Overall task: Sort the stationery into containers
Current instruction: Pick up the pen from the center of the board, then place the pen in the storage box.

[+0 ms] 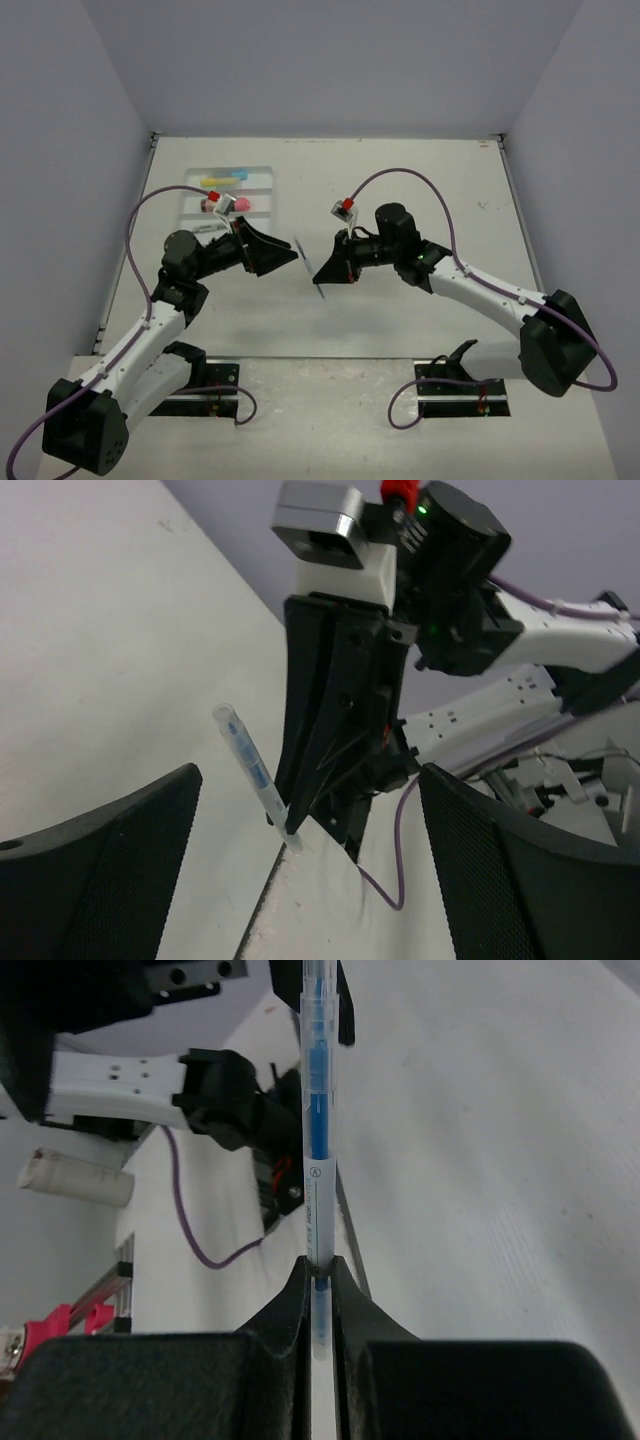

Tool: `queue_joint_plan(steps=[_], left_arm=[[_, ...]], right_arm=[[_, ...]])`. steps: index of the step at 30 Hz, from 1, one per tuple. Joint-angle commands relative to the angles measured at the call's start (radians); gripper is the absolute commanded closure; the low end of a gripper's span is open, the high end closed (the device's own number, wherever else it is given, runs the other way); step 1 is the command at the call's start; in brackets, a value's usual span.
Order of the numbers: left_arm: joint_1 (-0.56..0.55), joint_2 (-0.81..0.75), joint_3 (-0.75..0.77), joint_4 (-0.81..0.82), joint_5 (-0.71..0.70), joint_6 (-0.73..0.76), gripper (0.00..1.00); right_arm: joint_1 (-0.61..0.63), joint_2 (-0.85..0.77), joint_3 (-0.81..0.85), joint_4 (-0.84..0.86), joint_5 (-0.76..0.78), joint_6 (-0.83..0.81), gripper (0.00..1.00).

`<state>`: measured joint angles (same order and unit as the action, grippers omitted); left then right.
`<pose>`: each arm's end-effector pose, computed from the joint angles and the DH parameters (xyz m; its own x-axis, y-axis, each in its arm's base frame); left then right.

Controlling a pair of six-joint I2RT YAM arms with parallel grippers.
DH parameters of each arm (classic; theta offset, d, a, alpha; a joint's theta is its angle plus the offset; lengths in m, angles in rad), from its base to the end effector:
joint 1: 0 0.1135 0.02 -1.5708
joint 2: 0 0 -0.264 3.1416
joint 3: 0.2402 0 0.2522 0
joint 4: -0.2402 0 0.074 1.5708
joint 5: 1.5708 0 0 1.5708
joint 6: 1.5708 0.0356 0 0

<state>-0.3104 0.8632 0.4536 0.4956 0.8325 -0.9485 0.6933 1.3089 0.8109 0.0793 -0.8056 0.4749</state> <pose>0.1772 -0.0845 0.2800 -0.6895 -0.3531 -0.6324 0.5953 0.2210 -0.7725 0.2033 0.2023 0.2641 -0.7123 -0.1800 -0.6784 -0.7014 0.2181 0.6785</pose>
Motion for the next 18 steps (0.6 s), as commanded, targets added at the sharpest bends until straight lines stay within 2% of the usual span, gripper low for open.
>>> queue_joint_plan(steps=[1,3,5,9,12,15,17,18], left_arm=[[-0.03,-0.063,0.01,0.129,0.09,0.081,0.16],[-0.03,-0.061,0.013,0.116,0.084,0.088,0.23],[-0.039,-0.036,0.037,0.098,0.09,0.098,0.37],[-0.076,0.014,0.066,0.099,0.084,0.104,0.43],[-0.102,0.025,0.082,0.108,0.073,0.105,0.54],[-0.122,0.022,0.1,0.125,0.067,0.099,0.82],[-0.123,0.015,0.109,0.126,0.07,0.1,0.94],[-0.124,0.01,0.123,0.096,0.066,0.114,0.98]], right_arm=[[0.001,-0.021,0.004,0.215,-0.204,0.083,1.0],[0.006,-0.043,-0.002,0.251,-0.222,0.087,1.0],[0.019,-0.069,0.012,0.245,-0.244,0.071,1.0],[0.029,-0.077,0.051,0.19,-0.239,0.044,1.0],[0.029,-0.065,0.085,0.134,-0.206,0.033,1.0],[0.028,-0.03,0.12,0.081,-0.174,0.012,1.0],[0.026,-0.007,0.134,0.051,-0.167,0.0,1.0],[0.014,0.0,0.145,0.023,-0.155,-0.008,0.94]])
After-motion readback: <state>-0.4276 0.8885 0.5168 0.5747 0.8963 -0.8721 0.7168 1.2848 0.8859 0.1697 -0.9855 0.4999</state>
